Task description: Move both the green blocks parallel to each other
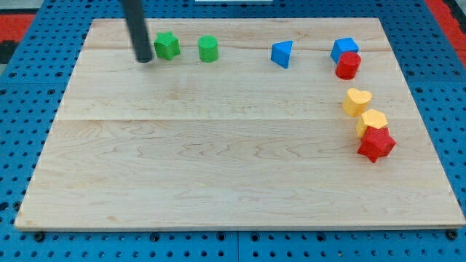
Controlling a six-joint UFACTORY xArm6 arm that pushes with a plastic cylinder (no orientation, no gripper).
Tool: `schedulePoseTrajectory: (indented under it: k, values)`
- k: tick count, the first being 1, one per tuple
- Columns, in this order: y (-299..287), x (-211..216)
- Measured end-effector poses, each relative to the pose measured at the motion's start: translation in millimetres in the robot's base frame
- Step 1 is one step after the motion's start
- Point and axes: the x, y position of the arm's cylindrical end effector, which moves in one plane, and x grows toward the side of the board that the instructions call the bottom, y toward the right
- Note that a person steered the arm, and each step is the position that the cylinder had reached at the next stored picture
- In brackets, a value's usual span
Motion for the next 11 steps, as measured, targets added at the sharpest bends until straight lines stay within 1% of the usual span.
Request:
schedulePoseTrajectory:
  k: [1, 2, 3, 4, 5, 6, 7, 8, 9, 10, 11]
  values:
    - [-23.0, -37.3]
    - [13.3, -83.2]
    - [80.5, -72.9]
    - [73.5, -54.7]
    - [35.2, -44.1]
    - [83.2, -47.0]
    - [122.8, -38.6]
    - [93.7, -22.4]
    - [105.8, 14.3]
    - [86.0, 33.8]
    - [64.3, 7.1]
